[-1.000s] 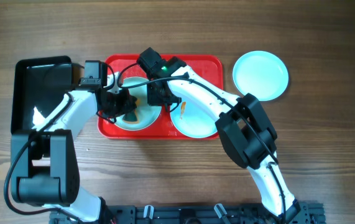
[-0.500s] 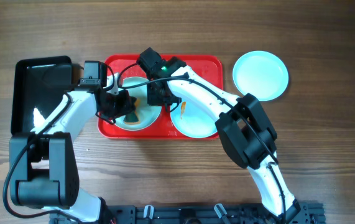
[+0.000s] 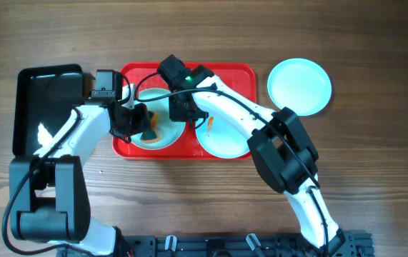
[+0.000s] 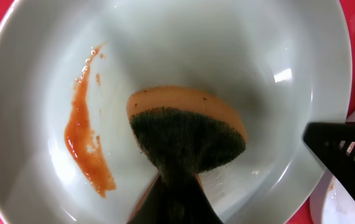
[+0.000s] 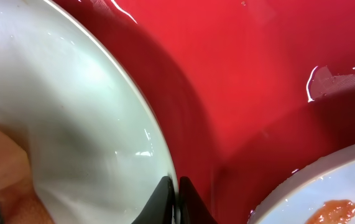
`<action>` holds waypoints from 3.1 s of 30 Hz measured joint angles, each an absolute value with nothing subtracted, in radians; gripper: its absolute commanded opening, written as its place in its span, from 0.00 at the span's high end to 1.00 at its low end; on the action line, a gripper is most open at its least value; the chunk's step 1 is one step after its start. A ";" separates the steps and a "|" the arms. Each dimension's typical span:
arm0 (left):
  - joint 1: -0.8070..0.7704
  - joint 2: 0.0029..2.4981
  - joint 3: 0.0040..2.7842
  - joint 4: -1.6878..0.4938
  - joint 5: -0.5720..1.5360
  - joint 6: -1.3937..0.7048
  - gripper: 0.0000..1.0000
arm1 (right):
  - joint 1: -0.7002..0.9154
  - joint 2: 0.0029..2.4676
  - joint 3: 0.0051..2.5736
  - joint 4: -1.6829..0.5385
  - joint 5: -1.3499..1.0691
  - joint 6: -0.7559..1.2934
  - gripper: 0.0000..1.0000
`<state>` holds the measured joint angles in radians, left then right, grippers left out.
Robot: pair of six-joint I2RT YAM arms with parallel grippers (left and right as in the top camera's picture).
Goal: Clean dirty plates on tray and stack at the side
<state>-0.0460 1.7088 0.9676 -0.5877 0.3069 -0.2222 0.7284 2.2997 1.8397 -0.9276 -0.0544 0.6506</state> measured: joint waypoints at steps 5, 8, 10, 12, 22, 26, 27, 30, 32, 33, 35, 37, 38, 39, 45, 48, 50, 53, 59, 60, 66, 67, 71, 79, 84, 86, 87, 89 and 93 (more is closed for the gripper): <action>-0.049 1.708 0.968 -0.587 0.307 -0.223 0.96 | 0.728 2.300 1.840 -0.927 -0.054 0.651 0.94; -0.063 1.709 0.968 -0.578 0.303 -0.223 0.96 | 0.728 2.300 1.840 -0.927 -0.051 0.651 0.94; -0.076 1.709 0.968 -0.566 0.303 -0.226 0.96 | 0.728 2.300 1.840 -0.927 -0.050 0.651 0.94; -0.088 1.709 0.968 -0.548 0.303 -0.241 0.96 | 0.728 2.300 1.840 -0.927 -0.050 0.651 0.94; -0.101 1.732 0.968 -0.517 0.208 -0.264 0.96 | 0.728 2.300 1.840 -0.928 -0.050 0.651 0.96; -0.105 1.732 0.970 -0.546 0.052 -0.265 0.96 | 0.730 2.300 1.840 -0.928 -0.051 0.651 0.96; -0.105 1.732 0.970 -0.554 0.018 -0.265 0.96 | 0.730 2.300 1.840 -0.928 -0.051 0.651 0.96; -0.105 1.732 0.973 -0.570 -0.115 -0.264 0.96 | 0.730 2.300 1.840 -0.927 -0.051 0.651 0.96; -0.105 1.732 0.973 -0.573 -0.170 -0.264 0.96 | 0.730 2.300 1.840 -0.926 -0.056 0.651 0.96; -0.108 1.732 0.973 -0.572 -0.188 -0.265 0.96 | 0.731 2.300 1.840 -0.924 -0.061 0.651 0.96; -0.112 1.732 0.973 -0.574 -0.210 -0.265 0.96 | 0.734 2.300 1.840 -0.923 -0.066 0.650 0.96; -0.116 1.731 0.974 -0.580 -0.224 -0.265 0.96 | 0.735 2.300 1.840 -0.923 -0.070 0.650 0.96; -0.119 1.728 0.974 -0.582 -0.230 -0.265 0.96 | 0.735 2.300 1.840 -0.923 -0.071 0.650 0.96; -0.121 1.724 0.974 -0.584 -0.235 -0.265 0.96 | 0.735 2.300 1.840 -0.923 -0.071 0.650 0.96; -0.160 1.615 0.973 -0.584 -0.239 -0.265 0.96 | 0.731 2.300 1.840 -0.928 -0.060 0.649 0.96; -0.197 1.525 0.973 -0.563 -0.195 -0.265 0.96 | 0.730 2.300 1.840 -0.926 -0.057 0.646 0.96; -0.218 1.497 0.975 -0.559 -0.163 -0.269 0.96 | 0.730 2.300 1.840 -0.926 -0.055 0.648 0.96; -0.229 1.509 0.975 -0.561 -0.139 -0.292 0.96 | 0.727 2.300 1.840 -0.922 -0.054 0.651 0.96; -0.231 1.609 0.975 -0.554 -0.115 -0.330 0.96 | 0.724 2.300 1.840 -0.920 -0.050 0.651 0.96; -0.231 1.628 0.975 -0.548 -0.112 -0.332 0.96 | 0.724 2.300 1.840 -0.919 -0.050 0.651 0.96; -0.231 1.737 0.975 -0.435 -0.061 -0.344 0.96 | 0.723 2.300 1.840 -0.920 -0.040 0.651 0.96; -0.231 1.746 0.975 -0.417 -0.052 -0.344 0.96 | 0.723 2.300 1.840 -0.921 -0.036 0.651 0.96; -0.231 1.758 0.975 -0.366 -0.038 -0.344 0.96 | 0.718 2.300 1.840 -0.920 -0.025 0.651 0.96; -0.197 1.768 0.975 -0.342 -0.105 -0.344 0.96 | 0.717 2.300 1.840 -0.925 -0.022 0.654 0.96; -0.145 1.771 0.975 -0.344 -0.212 -0.343 0.96 | 0.717 2.300 1.840 -0.924 -0.026 0.654 0.96; -0.135 1.771 0.975 -0.353 -0.228 -0.343 0.96 | 0.718 2.300 1.840 -0.920 -0.034 0.654 0.96; -0.134 1.771 0.975 -0.358 -0.235 -0.343 0.96 | 0.720 2.300 1.840 -0.920 -0.035 0.654 0.96; -0.134 1.771 0.975 -0.366 -0.250 -0.343 0.96 | 0.725 2.300 1.840 -0.920 -0.036 0.655 0.96; -0.134 1.765 0.975 -0.379 -0.278 -0.343 0.96 | 0.733 2.299 1.841 -0.923 -0.036 0.655 0.96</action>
<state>-0.1345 1.7645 0.9752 -0.3786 -0.2783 -0.3428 0.7326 2.2993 1.8408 -0.9234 -0.0364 0.6548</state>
